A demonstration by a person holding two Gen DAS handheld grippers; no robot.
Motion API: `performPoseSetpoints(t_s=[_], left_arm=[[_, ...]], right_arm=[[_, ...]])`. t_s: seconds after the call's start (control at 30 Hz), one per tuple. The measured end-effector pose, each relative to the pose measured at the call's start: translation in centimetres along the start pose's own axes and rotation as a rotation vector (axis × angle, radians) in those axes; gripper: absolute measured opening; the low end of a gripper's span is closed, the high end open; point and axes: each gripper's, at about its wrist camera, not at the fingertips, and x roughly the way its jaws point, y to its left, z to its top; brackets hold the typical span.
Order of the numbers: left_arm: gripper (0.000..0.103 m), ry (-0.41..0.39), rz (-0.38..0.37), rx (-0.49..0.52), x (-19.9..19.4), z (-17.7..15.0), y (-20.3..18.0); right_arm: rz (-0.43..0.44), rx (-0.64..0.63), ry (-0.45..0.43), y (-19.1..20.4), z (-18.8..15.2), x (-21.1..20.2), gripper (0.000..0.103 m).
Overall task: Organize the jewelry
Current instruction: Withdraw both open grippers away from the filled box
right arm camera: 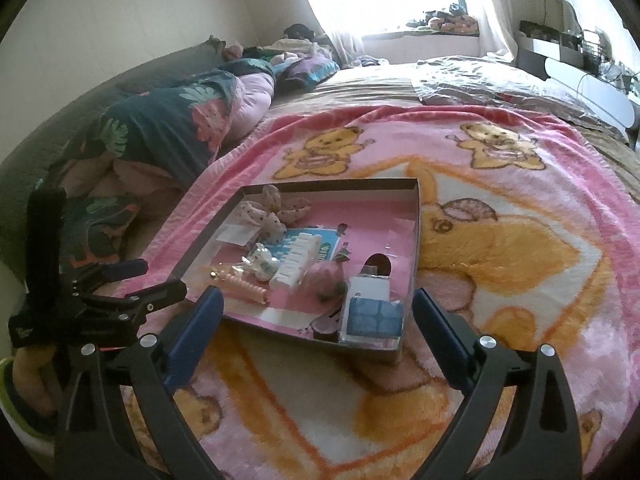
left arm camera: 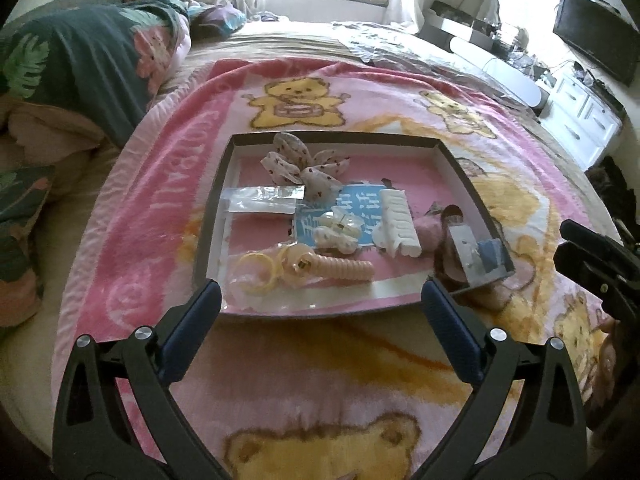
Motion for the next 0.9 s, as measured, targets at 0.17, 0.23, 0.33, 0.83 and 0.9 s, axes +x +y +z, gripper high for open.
performPoseSetpoints(t_s=[0.17,0.23,0.33,0.83,0.9], left_arm=[[0.094,-0.017,-0.011,0.0,-1.7,-0.8,0.0],[0.094,-0.026,-0.015,0.003,-2.3,-1.1,-0.1],[0.094,-0.05,-0.027,0.007,-3.7,-1.8,-0.2],[0.094,-0.119,-0.039,0.013,-7.9,-5.8,-0.6],[0.094,-0.128,-0.034,0.015,-8.1,-6.5,-0.7]], right_arm=[[-0.01,-0.01,-0.011,0.9,-0.7,-1.6,0.097],[-0.01,-0.015,-0.02,1.4,-1.1,-2.4,0.098],[-0.011,-0.029,-0.032,2.2,-1.5,-3.5,0.098],[-0.026,-0.06,-0.098,4.8,-4.4,-8.0,0.099],[-0.035,-0.063,-0.105,5.0,-4.9,-8.5,0.099]])
